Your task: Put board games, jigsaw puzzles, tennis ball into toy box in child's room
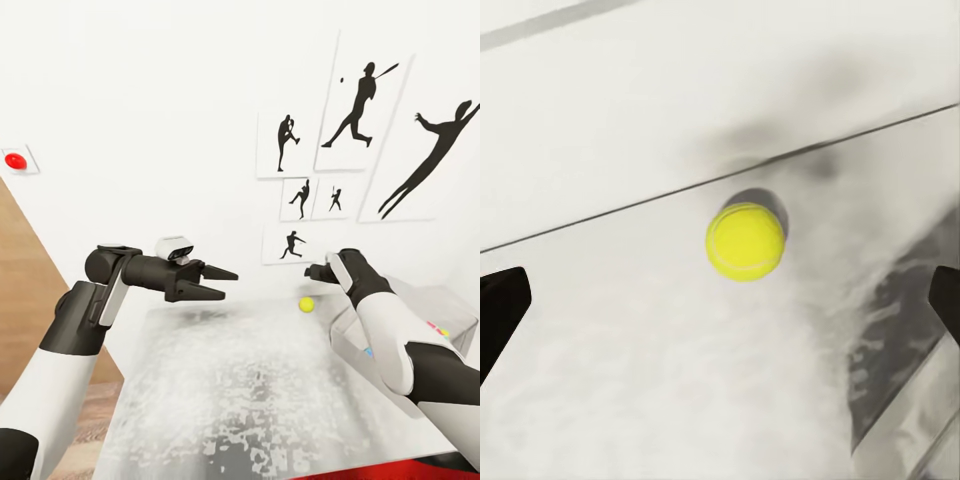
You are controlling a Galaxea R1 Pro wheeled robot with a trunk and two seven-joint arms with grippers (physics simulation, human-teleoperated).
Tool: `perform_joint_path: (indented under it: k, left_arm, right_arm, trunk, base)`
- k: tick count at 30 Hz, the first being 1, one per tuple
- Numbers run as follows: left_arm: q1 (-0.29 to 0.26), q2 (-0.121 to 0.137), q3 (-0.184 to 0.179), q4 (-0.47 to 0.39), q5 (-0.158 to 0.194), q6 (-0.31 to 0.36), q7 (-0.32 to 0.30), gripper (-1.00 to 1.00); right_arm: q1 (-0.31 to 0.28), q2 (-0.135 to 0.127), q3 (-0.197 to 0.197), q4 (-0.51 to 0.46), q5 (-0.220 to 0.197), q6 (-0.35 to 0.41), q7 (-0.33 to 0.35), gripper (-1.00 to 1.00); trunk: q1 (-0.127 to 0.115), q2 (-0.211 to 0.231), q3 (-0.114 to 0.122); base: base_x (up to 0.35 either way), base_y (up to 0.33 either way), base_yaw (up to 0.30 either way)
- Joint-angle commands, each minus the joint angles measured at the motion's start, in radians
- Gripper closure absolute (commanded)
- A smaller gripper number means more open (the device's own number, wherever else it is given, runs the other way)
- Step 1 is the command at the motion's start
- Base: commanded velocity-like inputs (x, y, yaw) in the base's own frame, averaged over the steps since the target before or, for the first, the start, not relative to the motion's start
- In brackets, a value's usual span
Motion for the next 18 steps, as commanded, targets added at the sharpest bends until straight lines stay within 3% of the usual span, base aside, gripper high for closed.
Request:
perform_joint_path:
  k: [1,18]
  left_arm:
    - [-0.001,0.002,0.000,0.000,0.001,0.011,-0.003,-1.00]
    - [-0.001,0.003,0.001,0.000,0.001,0.011,-0.003,-1.00]
  right_arm:
    - [-0.001,-0.001,-0.001,-0.001,-0.011,0.003,-0.008,-1.00]
    - [-0.002,-0.002,-0.001,-0.001,-0.009,0.003,-0.008,-1.00]
  trunk:
    - [0.001,-0.002,-0.004]
    - [0.001,-0.002,-0.032]
  base:
    - [0.000,0.000,0.000]
    - [0.000,0.000,0.000]
